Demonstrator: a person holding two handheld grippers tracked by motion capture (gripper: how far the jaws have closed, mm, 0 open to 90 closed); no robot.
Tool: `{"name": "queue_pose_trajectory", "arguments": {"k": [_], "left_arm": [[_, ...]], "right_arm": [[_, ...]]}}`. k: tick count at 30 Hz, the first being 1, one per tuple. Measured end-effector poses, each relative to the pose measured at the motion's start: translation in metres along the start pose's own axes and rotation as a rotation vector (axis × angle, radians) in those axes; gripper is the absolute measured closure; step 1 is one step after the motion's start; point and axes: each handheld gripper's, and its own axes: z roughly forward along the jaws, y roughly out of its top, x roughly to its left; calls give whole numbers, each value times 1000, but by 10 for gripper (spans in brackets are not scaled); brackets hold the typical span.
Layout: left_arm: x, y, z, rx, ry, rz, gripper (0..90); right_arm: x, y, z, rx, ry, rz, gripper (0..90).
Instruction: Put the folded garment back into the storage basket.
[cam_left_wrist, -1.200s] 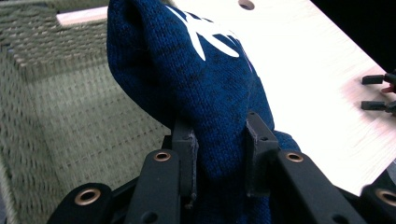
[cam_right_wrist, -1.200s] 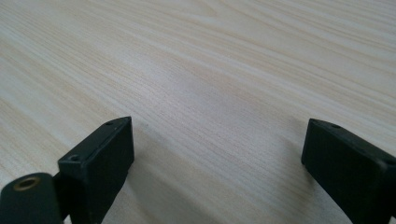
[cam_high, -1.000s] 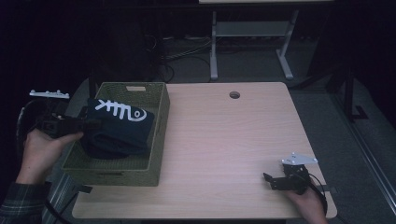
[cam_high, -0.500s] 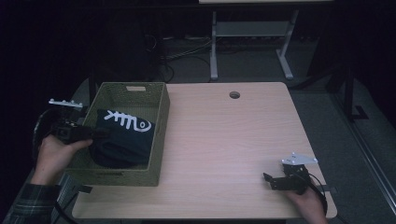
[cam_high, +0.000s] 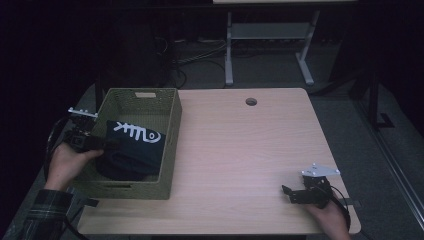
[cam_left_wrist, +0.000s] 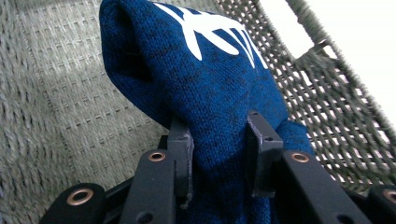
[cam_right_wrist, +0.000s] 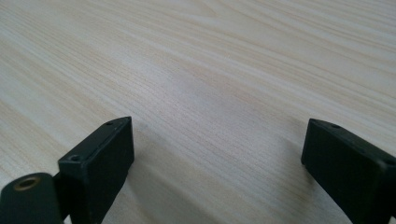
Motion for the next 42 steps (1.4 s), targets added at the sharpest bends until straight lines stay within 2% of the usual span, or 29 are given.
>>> {"name": "queue_pose_trajectory", "arguments": {"k": [7, 11, 14, 18, 21, 25, 29, 36, 42], "left_arm": [[9, -1, 5, 19, 40, -1, 594], [14, -1, 8, 44, 93, 15, 543], [17, -3, 11, 59, 130, 12, 507], [21, -5, 13, 86, 188, -3, 391], [22, -7, 12, 76, 222, -11, 329], [20, -6, 9, 60, 222, -10, 314], [11, -4, 7, 22, 204, 0, 297], [-13, 3, 5, -63, 156, 24, 280], [-36, 8, 7, -114, 110, 50, 252]], "right_arm": [[0, 0, 0, 0, 0, 0, 91], [0, 0, 0, 0, 0, 0, 91], [0, 0, 0, 0, 0, 0, 91], [0, 0, 0, 0, 0, 0, 91], [0, 0, 0, 0, 0, 0, 91], [0, 0, 0, 0, -2, 2, 91], [0, 0, 0, 0, -2, 3, 91], [0, 0, 0, 0, -2, 3, 91], [0, 0, 0, 0, 0, 3, 91]]}}
